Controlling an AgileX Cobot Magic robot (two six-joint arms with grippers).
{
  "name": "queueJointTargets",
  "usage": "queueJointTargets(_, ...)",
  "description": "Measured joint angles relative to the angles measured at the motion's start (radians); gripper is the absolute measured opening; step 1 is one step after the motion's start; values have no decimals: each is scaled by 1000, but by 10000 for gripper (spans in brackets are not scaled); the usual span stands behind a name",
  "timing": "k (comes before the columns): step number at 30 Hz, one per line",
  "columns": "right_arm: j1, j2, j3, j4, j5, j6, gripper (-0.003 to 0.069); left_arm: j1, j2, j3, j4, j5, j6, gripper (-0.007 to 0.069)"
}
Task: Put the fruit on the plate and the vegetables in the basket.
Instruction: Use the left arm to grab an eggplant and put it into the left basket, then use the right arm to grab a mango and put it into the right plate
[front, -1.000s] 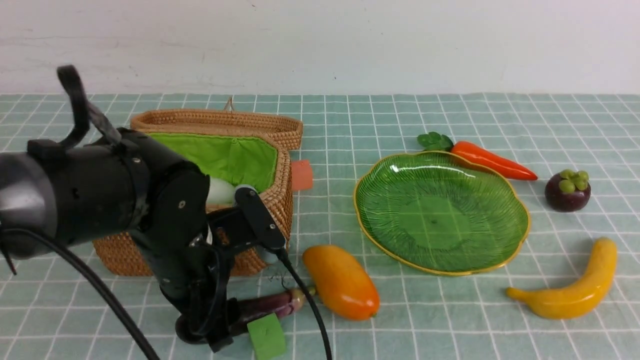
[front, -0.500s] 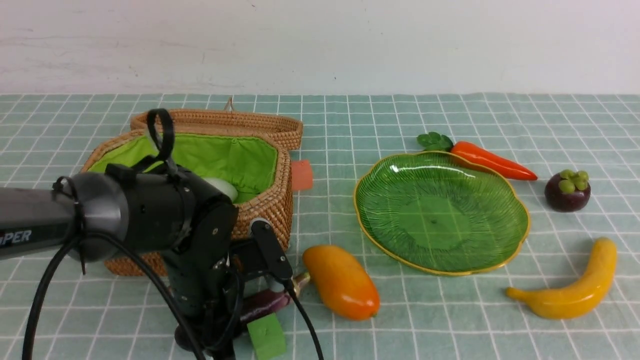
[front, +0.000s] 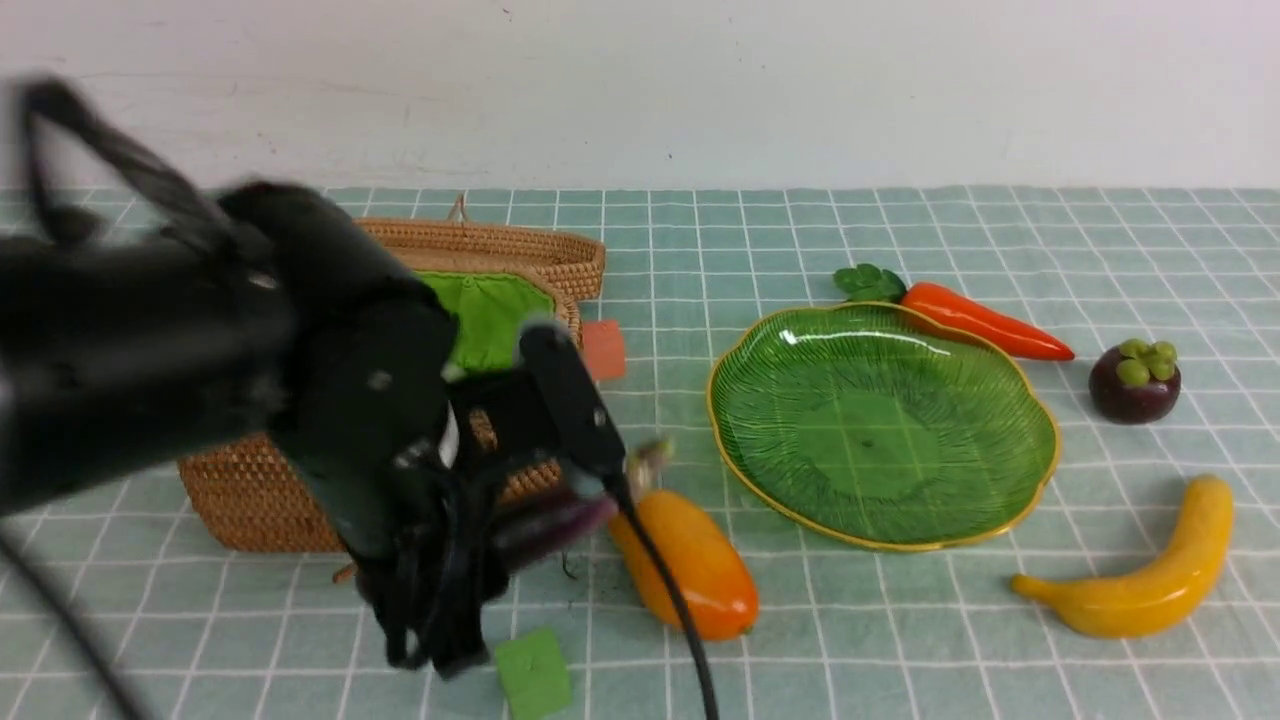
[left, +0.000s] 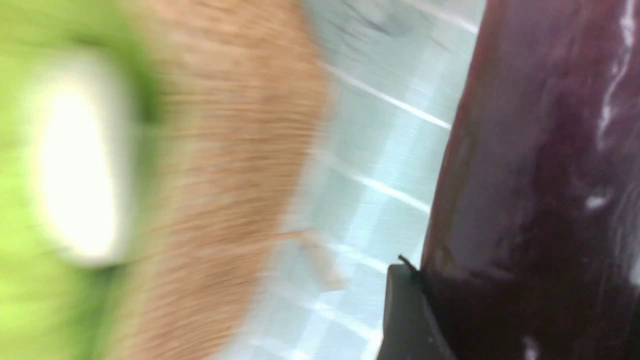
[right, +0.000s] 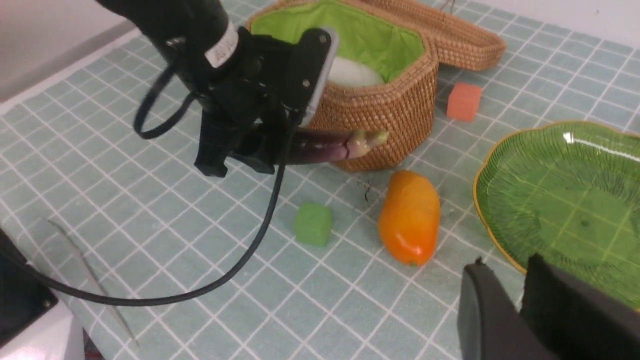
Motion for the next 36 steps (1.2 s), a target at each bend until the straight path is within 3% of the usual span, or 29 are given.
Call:
queueJointTargets(5,0,0,0,0,-41,0,136,95,-63,-35,164,-118,-16,405)
queueJointTargets(12,0,0,0,0,-53,0,140,272,43,-36,195,-274,-14,406)
queueJointTargets(15,0,0,0,0,-53,0,141,289,78,-36,216,-296,-14,445)
queueJointTargets(18,0,0,0,0,-53,0,144,290,108,-36,258,-308,-13,547)
queueJointTargets(21,0,0,0,0,-53,0,146,290,112,-36,287,-314,-13,601)
queueJointTargets(26,0,4,0,0,-52,12,148,290,102,-36,309,-308,-37,589)
queueJointTargets(27,0,20,-1,-3,-32,55,148,279,75,-35,285,-292,-95,533)
queueJointTargets(28,0,27,-2,-6,-28,60,148,277,70,-35,282,-285,-116,524)
queueJointTargets(30,0,85,-2,-27,13,100,149,235,5,-35,230,-246,-270,394)
queueJointTargets(33,0,203,-3,-64,48,117,151,155,-99,-35,152,-179,-507,132)
queueJointTargets(36,0,340,-27,-88,79,119,154,78,-219,-22,86,-133,-660,-14)
